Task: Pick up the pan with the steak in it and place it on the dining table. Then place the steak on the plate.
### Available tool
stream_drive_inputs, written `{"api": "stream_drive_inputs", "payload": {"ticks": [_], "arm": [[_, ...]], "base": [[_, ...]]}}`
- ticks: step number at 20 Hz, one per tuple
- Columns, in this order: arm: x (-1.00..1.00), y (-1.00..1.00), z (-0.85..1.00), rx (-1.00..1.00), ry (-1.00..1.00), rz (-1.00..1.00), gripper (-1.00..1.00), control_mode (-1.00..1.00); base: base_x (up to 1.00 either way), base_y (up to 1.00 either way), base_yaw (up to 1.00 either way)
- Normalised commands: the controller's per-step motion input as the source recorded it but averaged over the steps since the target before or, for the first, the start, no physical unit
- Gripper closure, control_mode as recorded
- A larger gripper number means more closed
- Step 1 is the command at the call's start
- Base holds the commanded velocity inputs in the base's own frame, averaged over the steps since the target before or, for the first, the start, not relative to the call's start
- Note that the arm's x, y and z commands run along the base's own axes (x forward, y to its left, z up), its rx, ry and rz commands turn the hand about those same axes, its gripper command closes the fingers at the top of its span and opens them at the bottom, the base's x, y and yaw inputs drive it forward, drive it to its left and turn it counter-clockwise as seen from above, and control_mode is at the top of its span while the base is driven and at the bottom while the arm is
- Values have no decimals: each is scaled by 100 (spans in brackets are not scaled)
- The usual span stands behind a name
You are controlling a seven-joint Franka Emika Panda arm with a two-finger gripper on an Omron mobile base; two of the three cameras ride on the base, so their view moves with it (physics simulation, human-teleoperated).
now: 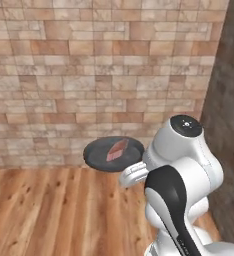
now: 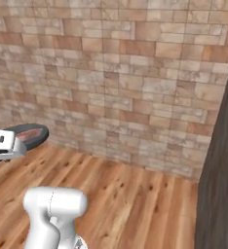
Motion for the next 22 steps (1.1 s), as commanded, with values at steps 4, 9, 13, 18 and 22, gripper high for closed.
{"api": "stream_drive_inputs", "payload": {"ticks": [4, 9, 13, 18, 22], "arm": [[0, 0, 0, 0, 0, 0, 100, 100], [0, 0, 0, 0, 0, 0, 100, 100], [0, 0, 0, 0, 0, 0, 100, 100], [0, 0, 0, 0, 0, 0, 100, 100], [0, 0, 0, 0, 0, 0, 100, 100]], "base": [[18, 0, 43], [17, 0, 43], [16, -1, 43], [20, -4, 41], [25, -8, 40]]}}
